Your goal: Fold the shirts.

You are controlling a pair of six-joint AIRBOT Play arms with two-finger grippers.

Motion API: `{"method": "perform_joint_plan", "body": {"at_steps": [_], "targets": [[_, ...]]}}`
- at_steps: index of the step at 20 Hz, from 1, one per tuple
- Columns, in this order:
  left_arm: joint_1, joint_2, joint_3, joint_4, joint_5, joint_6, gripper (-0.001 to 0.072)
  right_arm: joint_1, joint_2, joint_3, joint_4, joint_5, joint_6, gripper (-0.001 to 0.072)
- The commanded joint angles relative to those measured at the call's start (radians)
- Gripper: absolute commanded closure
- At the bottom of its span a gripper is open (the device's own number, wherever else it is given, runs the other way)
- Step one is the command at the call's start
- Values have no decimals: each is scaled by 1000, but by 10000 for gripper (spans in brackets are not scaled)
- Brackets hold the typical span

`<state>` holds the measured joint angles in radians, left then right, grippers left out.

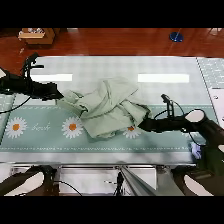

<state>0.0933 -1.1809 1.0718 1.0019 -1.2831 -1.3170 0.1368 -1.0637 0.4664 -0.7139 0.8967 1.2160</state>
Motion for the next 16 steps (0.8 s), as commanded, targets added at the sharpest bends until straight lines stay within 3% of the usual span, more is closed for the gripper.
{"method": "perform_joint_plan", "body": {"at_steps": [1,2,3,4,5,9,11,14,16], "targets": [[0,-1,0,-1,0,0,667,79,-94,-9,92,-134,-2,115],[0,-1,0,-1,0,0,667,93,-111,-9,135,-186,-8,175],[0,-1,0,-1,0,0,667,104,-119,-7,175,-245,-12,383],[0,-1,0,0,0,1,667,102,-116,-5,219,-290,-30,636],[0,0,0,0,0,5,666,93,-107,5,250,-315,-47,694],[25,2,1,-14,-7,27,667,-11,-3,116,240,-325,-93,694],[57,5,6,-124,-32,27,667,-102,39,207,239,-329,-93,694],[83,8,10,-404,-80,69,667,-214,41,376,219,-351,-93,694],[60,8,10,-457,-123,68,667,-267,26,480,186,-389,-92,694]]}}
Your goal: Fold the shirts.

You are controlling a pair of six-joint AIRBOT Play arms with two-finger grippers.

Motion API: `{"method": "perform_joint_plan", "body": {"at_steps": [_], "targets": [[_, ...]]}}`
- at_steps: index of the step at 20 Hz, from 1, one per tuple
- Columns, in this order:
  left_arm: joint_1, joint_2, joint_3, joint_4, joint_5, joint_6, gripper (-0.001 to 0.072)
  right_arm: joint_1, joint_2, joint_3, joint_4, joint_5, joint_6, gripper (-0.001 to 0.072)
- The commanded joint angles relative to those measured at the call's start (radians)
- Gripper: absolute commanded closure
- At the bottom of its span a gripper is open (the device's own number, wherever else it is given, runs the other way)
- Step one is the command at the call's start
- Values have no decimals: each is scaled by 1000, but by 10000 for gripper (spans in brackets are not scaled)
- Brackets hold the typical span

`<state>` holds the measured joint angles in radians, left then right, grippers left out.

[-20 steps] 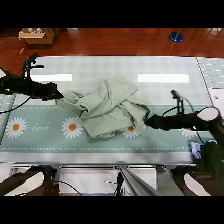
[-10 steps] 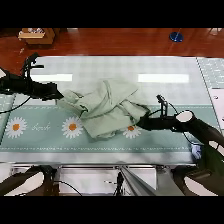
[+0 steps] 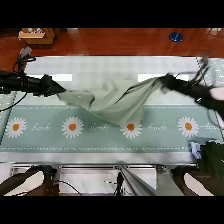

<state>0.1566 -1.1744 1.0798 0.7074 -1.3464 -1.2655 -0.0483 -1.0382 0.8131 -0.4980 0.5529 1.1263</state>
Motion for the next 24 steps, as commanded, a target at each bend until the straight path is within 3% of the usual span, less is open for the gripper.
{"method": "perform_joint_plan", "body": {"at_steps": [1,7,11,14,15,17,22,24], "targets": [[-25,0,0,-158,-78,16,667,-106,-17,180,-44,-45,-2,695],[-148,-1,-78,-154,-34,16,667,-149,-166,274,-77,69,-1,694],[-161,-18,-151,-154,-18,17,667,-148,-270,274,-138,207,2,693],[-161,-26,-196,-154,-15,25,667,-148,-285,274,-137,225,-2,689],[-161,-26,-203,-154,-15,27,667,-148,-284,275,-132,220,-15,613],[-161,-26,-204,-154,-15,42,667,-149,-278,275,-124,201,-28,291],[-161,-26,-204,-154,-15,46,667,-211,-214,332,-172,182,-21,274],[-161,-26,-204,-154,-15,54,666,-287,-203,369,-281,238,80,276]]}}
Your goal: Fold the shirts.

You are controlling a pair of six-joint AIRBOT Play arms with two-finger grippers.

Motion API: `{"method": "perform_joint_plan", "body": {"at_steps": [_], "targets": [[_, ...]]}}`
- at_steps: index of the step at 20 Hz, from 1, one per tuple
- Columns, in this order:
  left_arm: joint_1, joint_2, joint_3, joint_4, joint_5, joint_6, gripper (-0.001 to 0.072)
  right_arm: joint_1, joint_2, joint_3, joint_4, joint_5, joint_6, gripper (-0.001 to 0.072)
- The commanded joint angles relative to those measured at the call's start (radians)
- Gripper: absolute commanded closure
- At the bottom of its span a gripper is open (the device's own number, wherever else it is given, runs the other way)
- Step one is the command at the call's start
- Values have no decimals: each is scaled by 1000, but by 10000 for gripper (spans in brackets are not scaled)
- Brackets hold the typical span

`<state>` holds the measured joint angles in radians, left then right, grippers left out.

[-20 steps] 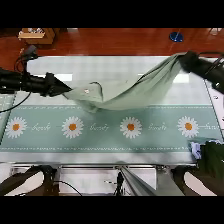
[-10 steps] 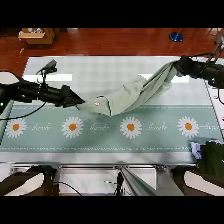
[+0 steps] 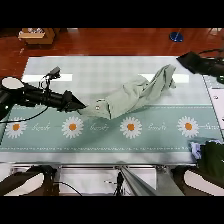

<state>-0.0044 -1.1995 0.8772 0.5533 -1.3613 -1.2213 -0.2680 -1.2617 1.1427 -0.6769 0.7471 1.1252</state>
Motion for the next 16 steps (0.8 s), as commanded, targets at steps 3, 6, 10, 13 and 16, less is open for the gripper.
{"method": "perform_joint_plan", "body": {"at_steps": [3,6,10,13,16], "targets": [[0,0,-2,0,-1,10,667,-188,21,50,-238,242,124,276],[0,0,-2,-1,-4,10,667,-258,21,50,-391,425,116,275],[0,5,1,-61,-45,10,666,-277,23,50,-333,503,68,274],[0,9,1,-95,-47,18,667,-277,21,50,-272,484,27,267],[0,9,1,-95,-47,18,667,-277,-6,50,-255,481,16,166]]}}
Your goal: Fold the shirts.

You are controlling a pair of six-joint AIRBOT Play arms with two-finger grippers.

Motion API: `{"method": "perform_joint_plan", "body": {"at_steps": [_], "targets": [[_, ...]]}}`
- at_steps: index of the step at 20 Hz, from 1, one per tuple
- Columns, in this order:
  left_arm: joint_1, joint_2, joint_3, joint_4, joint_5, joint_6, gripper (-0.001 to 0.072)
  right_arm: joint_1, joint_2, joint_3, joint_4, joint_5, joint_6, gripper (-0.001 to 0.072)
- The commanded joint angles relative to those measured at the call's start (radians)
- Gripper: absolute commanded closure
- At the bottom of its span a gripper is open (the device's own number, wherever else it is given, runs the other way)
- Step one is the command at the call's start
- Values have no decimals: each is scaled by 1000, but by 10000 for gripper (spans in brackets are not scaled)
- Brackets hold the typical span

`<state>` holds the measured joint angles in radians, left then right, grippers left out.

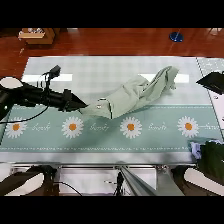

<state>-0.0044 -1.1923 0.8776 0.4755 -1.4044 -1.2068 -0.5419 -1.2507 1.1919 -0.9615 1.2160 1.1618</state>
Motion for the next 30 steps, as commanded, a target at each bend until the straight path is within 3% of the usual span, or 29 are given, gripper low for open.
{"method": "perform_joint_plan", "body": {"at_steps": [1,8,17,20,24,25,26,28,30], "targets": [[0,2,1,-17,-4,3,667,-3,-30,0,42,12,-25,166],[0,-1,1,-16,5,26,667,20,-129,0,50,27,-68,167],[0,-2,1,-16,14,26,667,256,-303,0,40,45,-67,166],[0,-2,1,-16,14,26,667,299,-352,0,95,17,-67,107],[0,-2,1,-16,16,25,667,371,-420,0,129,-87,-48,112],[0,-2,1,-16,17,26,666,388,-436,0,129,-126,-37,136],[0,-2,1,-16,24,26,667,405,-448,0,133,-172,-33,281],[3,-2,3,-20,36,26,667,418,-439,2,174,-221,-32,694],[35,3,19,-111,31,26,667,394,-385,6,269,-209,-40,693]]}}
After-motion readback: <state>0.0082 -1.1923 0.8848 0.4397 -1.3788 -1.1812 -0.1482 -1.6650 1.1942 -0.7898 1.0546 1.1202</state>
